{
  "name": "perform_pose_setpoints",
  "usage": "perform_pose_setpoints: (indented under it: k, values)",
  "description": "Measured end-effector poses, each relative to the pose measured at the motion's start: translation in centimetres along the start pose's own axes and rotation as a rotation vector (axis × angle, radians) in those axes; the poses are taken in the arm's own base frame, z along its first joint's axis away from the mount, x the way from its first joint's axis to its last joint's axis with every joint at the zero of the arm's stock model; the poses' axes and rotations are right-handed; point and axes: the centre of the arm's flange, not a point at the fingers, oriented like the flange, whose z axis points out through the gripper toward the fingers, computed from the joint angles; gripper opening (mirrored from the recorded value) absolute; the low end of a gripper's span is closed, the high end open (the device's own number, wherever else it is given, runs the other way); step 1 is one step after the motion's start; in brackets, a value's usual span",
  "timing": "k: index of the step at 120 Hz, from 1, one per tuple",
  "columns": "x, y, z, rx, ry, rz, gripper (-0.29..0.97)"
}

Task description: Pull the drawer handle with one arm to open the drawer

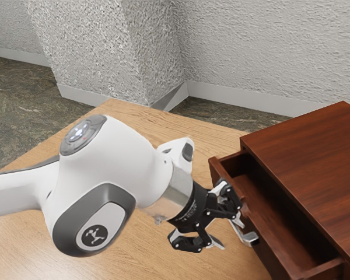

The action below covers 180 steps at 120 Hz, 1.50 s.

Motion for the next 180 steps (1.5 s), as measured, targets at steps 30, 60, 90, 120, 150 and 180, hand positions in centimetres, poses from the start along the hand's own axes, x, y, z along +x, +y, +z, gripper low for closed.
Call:
perform_pose_setpoints:
  k: [30,60,90,120,150,180]
  values:
    - [0.0,-1.1,-0.6,-0.014,0.002,-0.003,0.28]
    - [0.1,-2.3,-1.0,-0.021,0.004,-0.006,0.27]
    - [0.0,-3.4,-2.0,-0.043,0.006,-0.006,0.27]
    - [0.5,-4.9,-2.9,-0.056,0.01,-0.016,0.26]
    - [0.4,-6.7,-3.2,-0.054,0.008,-0.021,0.26]
    - [0.2,-8.3,-4.0,-0.061,0.007,-0.024,0.26]
